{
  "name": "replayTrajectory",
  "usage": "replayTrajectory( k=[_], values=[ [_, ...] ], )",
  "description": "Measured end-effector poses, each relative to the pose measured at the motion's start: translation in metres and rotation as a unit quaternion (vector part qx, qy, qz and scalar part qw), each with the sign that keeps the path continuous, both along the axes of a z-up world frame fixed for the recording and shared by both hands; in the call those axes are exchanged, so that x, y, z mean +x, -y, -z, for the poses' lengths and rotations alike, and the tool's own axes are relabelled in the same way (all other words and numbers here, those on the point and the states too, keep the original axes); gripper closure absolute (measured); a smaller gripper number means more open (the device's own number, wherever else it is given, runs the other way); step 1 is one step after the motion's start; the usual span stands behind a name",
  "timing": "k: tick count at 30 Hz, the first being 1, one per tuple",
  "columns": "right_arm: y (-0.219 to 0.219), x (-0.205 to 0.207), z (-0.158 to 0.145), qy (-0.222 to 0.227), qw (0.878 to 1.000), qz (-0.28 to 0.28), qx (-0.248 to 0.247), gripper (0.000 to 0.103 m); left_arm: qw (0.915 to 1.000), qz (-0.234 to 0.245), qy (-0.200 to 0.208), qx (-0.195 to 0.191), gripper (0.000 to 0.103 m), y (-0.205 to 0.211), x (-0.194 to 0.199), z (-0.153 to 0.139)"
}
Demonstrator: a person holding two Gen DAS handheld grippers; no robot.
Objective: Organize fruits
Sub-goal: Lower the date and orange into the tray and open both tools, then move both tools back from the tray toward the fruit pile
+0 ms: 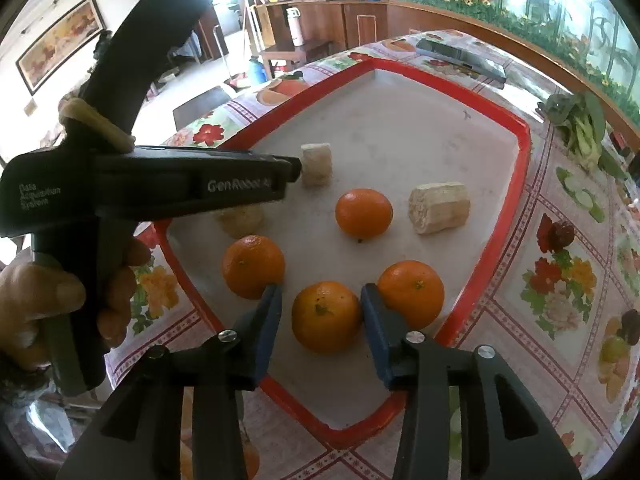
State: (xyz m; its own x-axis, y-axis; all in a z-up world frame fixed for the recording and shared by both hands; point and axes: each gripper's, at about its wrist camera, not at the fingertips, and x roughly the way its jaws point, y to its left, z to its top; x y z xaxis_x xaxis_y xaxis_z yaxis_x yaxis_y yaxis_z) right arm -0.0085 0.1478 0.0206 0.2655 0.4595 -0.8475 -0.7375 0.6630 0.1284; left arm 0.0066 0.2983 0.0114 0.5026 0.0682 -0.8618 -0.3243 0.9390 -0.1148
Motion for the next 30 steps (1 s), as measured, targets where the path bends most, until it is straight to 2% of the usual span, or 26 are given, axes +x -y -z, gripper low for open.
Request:
replayTrajectory(
  k=[6,11,27,30],
  values=[
    [0.006,-0.003,-0.004,0.003,1.000,0.009,0.004,0.060,1.0000,0.001,-0.003,0.007,0.047,0.004,-0.005,-0.001],
    [0.012,-0.007,-0.007,0.006,1.000,0.015,0.007,0.057,0.9999,0.000,-0.001,0.015,0.036,0.010,-0.009,-0.005],
    [0.047,-0.019,-0.020,0.031,0.999,0.041,0.012,0.045,0.9994,-0.013,0.013,0.028,0.026,0.036,-0.028,-0.023],
    [0.057,-0.018,-0.018,0.024,0.998,0.051,0.011,0.044,0.9991,-0.018,0.015,0.035,0.020,0.044,-0.030,-0.026]
  ],
)
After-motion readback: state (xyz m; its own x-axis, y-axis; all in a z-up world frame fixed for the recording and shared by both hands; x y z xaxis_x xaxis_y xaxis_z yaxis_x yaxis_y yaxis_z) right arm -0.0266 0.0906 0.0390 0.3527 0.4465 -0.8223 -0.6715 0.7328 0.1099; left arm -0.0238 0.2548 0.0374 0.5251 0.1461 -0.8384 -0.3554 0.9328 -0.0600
